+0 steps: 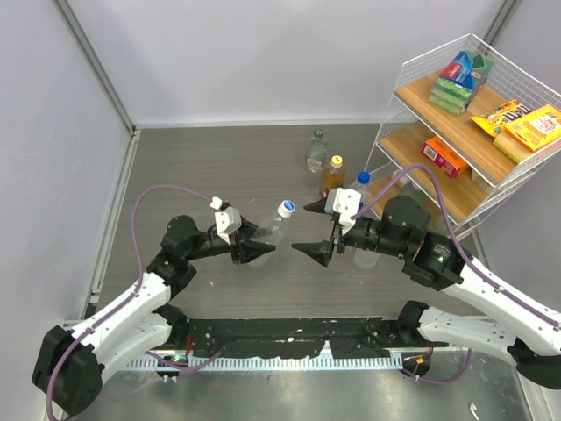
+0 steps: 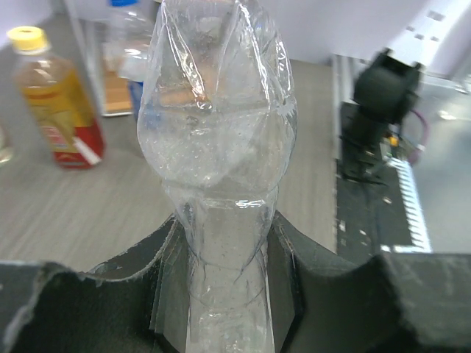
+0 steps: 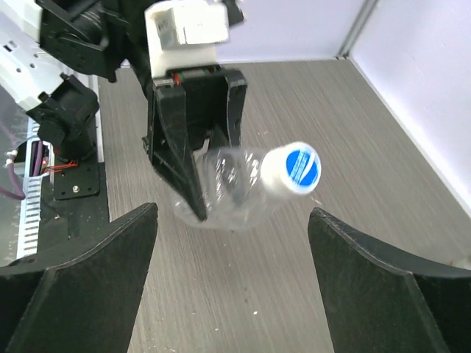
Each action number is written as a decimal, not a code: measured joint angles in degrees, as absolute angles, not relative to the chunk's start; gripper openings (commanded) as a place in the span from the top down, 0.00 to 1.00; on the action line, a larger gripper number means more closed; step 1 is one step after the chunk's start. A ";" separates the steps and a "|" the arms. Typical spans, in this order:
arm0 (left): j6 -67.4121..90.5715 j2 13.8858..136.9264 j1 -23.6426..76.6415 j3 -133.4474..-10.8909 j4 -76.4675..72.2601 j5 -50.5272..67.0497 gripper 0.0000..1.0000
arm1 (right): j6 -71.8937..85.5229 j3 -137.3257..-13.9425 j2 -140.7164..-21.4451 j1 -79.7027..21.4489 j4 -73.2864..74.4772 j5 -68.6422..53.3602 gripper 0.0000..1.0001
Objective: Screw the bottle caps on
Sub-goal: Screw the bottle cap onto the plastic bottle.
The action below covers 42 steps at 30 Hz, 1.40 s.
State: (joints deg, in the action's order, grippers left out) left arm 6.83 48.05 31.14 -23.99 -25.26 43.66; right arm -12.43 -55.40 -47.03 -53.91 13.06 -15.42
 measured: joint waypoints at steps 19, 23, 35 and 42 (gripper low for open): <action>8.45 47.48 31.05 -23.99 -25.41 56.27 1.00 | -10.44 -64.58 -55.86 -53.91 15.09 -20.45 0.34; 8.34 46.85 31.05 -23.99 -25.36 56.27 1.00 | -7.01 -66.11 -57.63 -53.91 15.49 -19.09 0.40; 8.27 46.00 31.05 -23.99 -24.64 55.92 1.00 | -1.67 -67.00 -59.24 -53.91 18.24 -16.84 0.51; 8.12 45.87 31.05 -23.99 -24.62 55.22 1.00 | 1.63 -67.00 -59.22 -53.91 17.98 -17.34 0.81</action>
